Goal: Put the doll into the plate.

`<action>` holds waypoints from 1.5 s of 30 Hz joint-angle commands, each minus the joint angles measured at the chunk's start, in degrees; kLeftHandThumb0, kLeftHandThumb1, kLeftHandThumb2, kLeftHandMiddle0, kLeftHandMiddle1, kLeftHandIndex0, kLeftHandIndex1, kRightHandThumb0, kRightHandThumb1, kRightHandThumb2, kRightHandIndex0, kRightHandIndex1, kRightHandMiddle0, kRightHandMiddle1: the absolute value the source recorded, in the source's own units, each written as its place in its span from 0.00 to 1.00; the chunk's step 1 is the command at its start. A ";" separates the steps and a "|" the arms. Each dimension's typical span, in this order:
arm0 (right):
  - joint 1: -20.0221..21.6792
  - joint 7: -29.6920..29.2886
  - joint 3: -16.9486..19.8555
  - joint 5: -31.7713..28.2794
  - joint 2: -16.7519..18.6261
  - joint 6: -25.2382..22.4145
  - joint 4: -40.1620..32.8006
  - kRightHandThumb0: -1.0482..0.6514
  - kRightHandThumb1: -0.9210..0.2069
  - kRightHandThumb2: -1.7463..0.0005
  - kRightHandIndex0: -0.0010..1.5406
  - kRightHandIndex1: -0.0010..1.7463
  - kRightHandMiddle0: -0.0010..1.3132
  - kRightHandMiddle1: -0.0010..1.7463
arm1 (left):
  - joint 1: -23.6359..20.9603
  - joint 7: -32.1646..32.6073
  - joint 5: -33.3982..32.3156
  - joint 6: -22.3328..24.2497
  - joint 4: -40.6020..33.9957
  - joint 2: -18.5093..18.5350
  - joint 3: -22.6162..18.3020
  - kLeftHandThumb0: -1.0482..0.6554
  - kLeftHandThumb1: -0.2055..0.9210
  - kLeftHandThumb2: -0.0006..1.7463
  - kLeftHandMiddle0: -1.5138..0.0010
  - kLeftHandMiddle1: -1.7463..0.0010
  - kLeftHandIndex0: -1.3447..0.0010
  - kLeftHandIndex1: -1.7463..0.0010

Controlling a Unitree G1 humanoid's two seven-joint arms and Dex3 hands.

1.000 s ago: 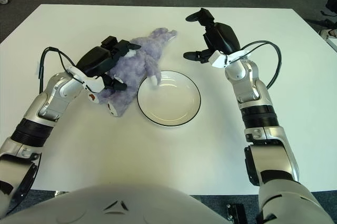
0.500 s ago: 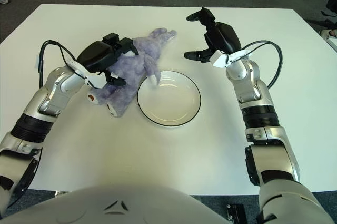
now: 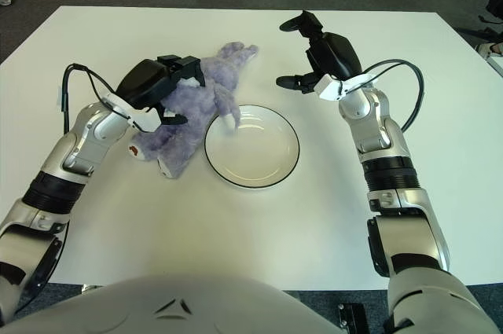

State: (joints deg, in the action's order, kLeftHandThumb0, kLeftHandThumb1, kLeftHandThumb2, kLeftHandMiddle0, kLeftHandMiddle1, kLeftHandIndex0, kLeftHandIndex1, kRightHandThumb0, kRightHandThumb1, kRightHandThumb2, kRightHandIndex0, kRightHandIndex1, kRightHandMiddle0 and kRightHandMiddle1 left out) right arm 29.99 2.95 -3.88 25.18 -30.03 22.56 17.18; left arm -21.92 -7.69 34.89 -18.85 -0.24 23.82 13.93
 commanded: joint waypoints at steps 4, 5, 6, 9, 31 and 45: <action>1.24 -0.01 -0.58 1.13 -1.25 0.71 0.63 0.20 0.38 0.58 0.81 1.00 0.00 0.58 | 0.41 1.84 0.54 -0.31 -0.53 -0.08 -0.50 0.29 0.30 0.88 0.17 0.00 0.43 0.00; 1.31 -0.15 -0.69 1.44 -1.32 0.74 0.59 0.20 0.38 0.58 0.81 1.00 0.00 0.58 | 0.39 1.89 0.55 -0.31 -0.57 -0.06 -0.48 0.29 0.30 0.88 0.17 0.00 0.43 0.00; 1.37 -0.26 -0.76 1.67 -1.35 0.76 0.56 0.20 0.37 0.58 0.81 1.00 0.00 0.58 | 0.37 1.92 0.55 -0.31 -0.61 -0.03 -0.46 0.29 0.30 0.88 0.17 0.00 0.43 0.00; 1.53 -0.56 -0.99 2.35 -1.52 0.96 0.51 0.19 0.37 0.58 0.81 1.00 0.00 0.59 | 0.49 1.43 0.17 0.37 -1.06 -0.08 -0.53 0.30 0.30 0.88 0.16 0.00 0.44 0.00; 4.95 0.70 -5.23 4.27 -0.13 1.83 1.04 0.24 0.45 0.55 0.80 1.00 0.00 0.61 | 0.25 8.85 2.53 -4.33 0.43 -0.50 -0.77 0.30 0.32 0.87 0.15 0.00 0.45 0.00; 8.07 2.31 -7.31 2.63 1.39 6.51 6.29 0.29 0.55 0.50 0.65 1.00 0.00 0.54 | 0.08 15.30 5.87 -7.92 1.13 -0.67 -0.47 0.29 0.28 0.90 0.16 0.00 0.42 0.00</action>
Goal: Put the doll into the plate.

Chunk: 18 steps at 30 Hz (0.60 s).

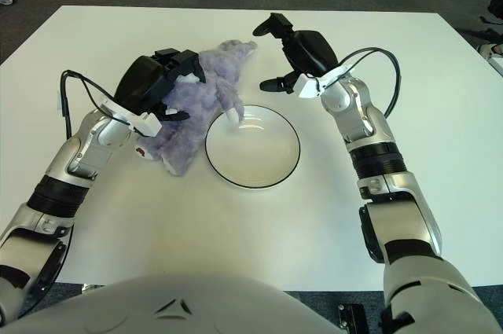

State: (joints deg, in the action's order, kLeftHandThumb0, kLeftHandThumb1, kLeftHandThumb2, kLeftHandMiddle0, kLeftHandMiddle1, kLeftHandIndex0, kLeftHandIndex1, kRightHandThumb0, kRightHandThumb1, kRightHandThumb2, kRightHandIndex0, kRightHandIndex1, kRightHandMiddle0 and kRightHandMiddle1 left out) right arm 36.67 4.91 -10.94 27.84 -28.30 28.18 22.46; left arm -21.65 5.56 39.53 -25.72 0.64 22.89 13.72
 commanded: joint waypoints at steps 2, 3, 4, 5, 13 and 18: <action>1.82 -0.18 -0.63 0.76 -0.29 1.34 1.43 0.30 0.56 0.49 0.64 1.00 0.00 0.53 | -0.23 2.62 1.55 -1.56 0.31 0.26 -0.26 0.29 0.28 0.90 0.16 0.00 0.42 0.00; 2.03 -0.55 -0.87 1.26 -0.24 1.61 1.63 0.31 0.56 0.49 0.63 1.00 0.00 0.52 | -0.24 2.78 1.44 -1.88 0.42 0.22 -0.29 0.29 0.28 0.90 0.16 0.00 0.42 0.00; 2.17 -0.82 -1.03 1.61 -0.21 1.81 1.79 0.31 0.56 0.49 0.62 1.00 0.00 0.51 | -0.25 2.89 1.36 -2.12 0.51 0.19 -0.32 0.29 0.28 0.90 0.16 0.00 0.42 0.00; 2.33 -1.21 -1.27 2.10 -0.15 2.11 2.00 0.31 0.56 0.48 0.62 1.00 0.00 0.51 | -0.23 2.87 1.04 -2.43 0.57 0.13 -0.37 0.29 0.28 0.90 0.16 0.00 0.42 0.00; 3.43 -3.83 -2.94 4.55 0.43 3.95 4.84 0.30 0.56 0.48 0.52 1.00 0.00 0.46 | 0.12 1.25 -0.88 -2.41 -0.33 -0.24 -0.58 0.29 0.29 0.89 0.16 0.00 0.42 0.00; 4.71 -4.59 -4.20 5.78 0.39 5.18 7.35 0.29 0.55 0.47 0.25 0.89 0.00 0.40 | -0.07 2.40 0.18 -2.59 -0.29 -0.34 -0.61 0.29 0.30 0.88 0.15 0.00 0.43 0.00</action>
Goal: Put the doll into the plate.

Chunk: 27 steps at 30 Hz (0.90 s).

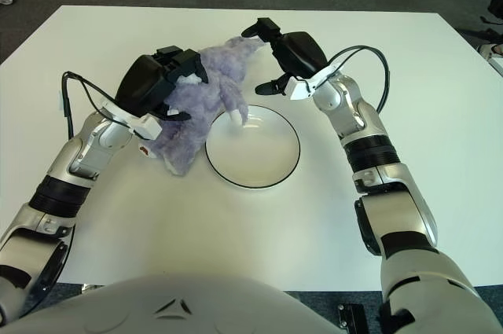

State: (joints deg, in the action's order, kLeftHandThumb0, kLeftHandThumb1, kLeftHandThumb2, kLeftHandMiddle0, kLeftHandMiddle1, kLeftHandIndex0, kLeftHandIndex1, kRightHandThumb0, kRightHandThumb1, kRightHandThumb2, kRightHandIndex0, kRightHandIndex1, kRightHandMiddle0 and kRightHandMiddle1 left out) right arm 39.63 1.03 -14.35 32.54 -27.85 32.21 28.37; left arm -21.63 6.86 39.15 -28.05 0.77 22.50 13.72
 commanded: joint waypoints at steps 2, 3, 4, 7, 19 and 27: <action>2.23 -0.35 -1.35 1.40 0.00 1.20 2.12 0.28 0.54 0.48 0.20 0.77 0.00 0.39 | 0.02 0.50 -0.35 -0.02 -0.56 -0.30 -0.67 0.29 0.30 0.88 0.15 0.00 0.43 0.00; 2.38 0.06 -1.59 1.46 0.09 0.88 2.10 0.28 0.54 0.48 0.18 0.71 0.00 0.39 | 0.10 0.00 -0.87 0.25 -0.83 -0.49 -0.69 0.29 0.30 0.88 0.15 0.00 0.43 0.00; 2.51 0.47 -1.80 1.48 0.11 0.61 2.10 0.28 0.54 0.48 0.16 0.66 0.00 0.40 | 0.12 -0.34 -1.12 0.53 -1.05 -0.68 -0.65 0.29 0.30 0.88 0.15 0.00 0.44 0.00; 2.67 1.06 -2.12 1.46 0.08 0.19 2.07 0.28 0.53 0.48 0.13 0.58 0.00 0.40 | 0.09 -0.50 -1.04 0.83 -1.36 -0.83 -0.57 0.30 0.30 0.88 0.15 0.00 0.44 0.00; 3.29 1.91 -3.57 2.28 1.01 -1.17 2.29 0.31 0.55 0.47 0.09 0.51 0.00 0.40 | 0.52 -1.21 -0.20 2.34 -3.32 -1.23 -0.55 0.29 0.30 0.88 0.15 0.00 0.44 0.00; 3.55 1.58 -4.13 2.55 1.74 -0.68 2.86 0.36 0.58 0.44 0.07 0.45 0.00 0.40 | 0.69 -1.38 1.31 3.43 -4.51 -1.25 -0.28 0.29 0.30 0.88 0.15 0.00 0.43 0.00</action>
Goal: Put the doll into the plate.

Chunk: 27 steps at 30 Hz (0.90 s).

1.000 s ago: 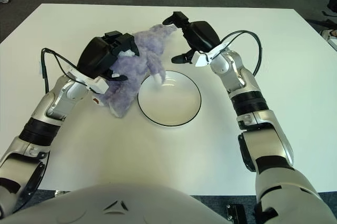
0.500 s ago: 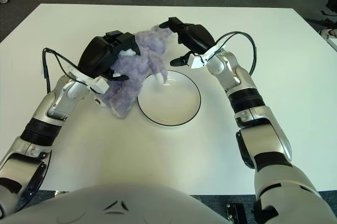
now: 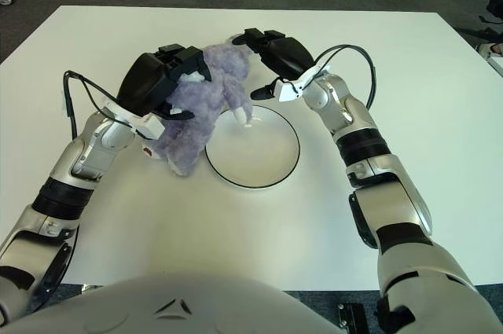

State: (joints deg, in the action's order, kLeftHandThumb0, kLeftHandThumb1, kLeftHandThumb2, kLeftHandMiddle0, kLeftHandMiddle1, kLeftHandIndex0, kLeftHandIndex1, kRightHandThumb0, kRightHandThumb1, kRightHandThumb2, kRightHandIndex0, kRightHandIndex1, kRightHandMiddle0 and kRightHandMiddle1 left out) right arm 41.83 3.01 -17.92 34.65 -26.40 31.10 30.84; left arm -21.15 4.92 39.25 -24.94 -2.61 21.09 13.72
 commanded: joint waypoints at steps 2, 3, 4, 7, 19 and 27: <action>1.53 -0.58 -0.78 0.82 0.65 0.33 0.39 0.38 0.59 0.42 0.06 0.43 0.00 0.39 | 0.32 0.20 0.77 0.53 -1.31 -0.07 -0.34 0.29 0.30 0.88 0.15 0.00 0.43 0.00; 1.58 -0.68 -0.83 0.96 0.73 0.34 0.42 0.38 0.59 0.42 0.06 0.43 0.00 0.39 | 0.39 -0.10 0.44 0.67 -1.43 -0.26 -0.31 0.29 0.30 0.88 0.15 0.00 0.43 0.00; 1.61 -0.76 -0.87 1.05 0.77 0.36 0.45 0.39 0.60 0.41 0.05 0.42 0.00 0.39 | 0.43 -0.30 0.24 0.78 -1.50 -0.38 -0.28 0.29 0.30 0.88 0.15 0.00 0.43 0.00; 1.99 -1.11 -1.22 1.40 1.03 0.46 0.77 0.40 0.61 0.40 0.04 0.39 0.00 0.40 | 0.64 -1.89 -1.29 1.53 -2.15 -0.77 -0.18 0.29 0.30 0.88 0.15 0.00 0.43 0.00; 4.25 -1.21 -2.32 0.57 3.00 1.50 3.97 0.39 0.62 0.39 0.01 0.33 0.00 0.41 | 0.80 -2.39 -0.50 2.36 -3.28 -1.32 -0.24 0.29 0.29 0.89 0.15 0.00 0.43 0.00; 5.03 -0.73 -2.17 -0.34 4.29 2.11 5.55 0.37 0.61 0.40 0.01 0.30 0.00 0.40 | 0.52 -2.33 0.04 2.26 -3.42 -1.36 0.01 0.29 0.30 0.88 0.15 0.00 0.43 0.00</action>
State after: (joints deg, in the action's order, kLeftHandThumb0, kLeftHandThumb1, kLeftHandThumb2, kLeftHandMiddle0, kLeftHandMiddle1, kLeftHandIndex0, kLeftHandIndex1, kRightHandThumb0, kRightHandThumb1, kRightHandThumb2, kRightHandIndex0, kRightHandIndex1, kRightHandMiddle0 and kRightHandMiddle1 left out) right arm 45.24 2.25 -19.99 34.97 -22.70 32.82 35.69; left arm -20.28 2.44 38.95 -22.61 -5.21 19.80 13.77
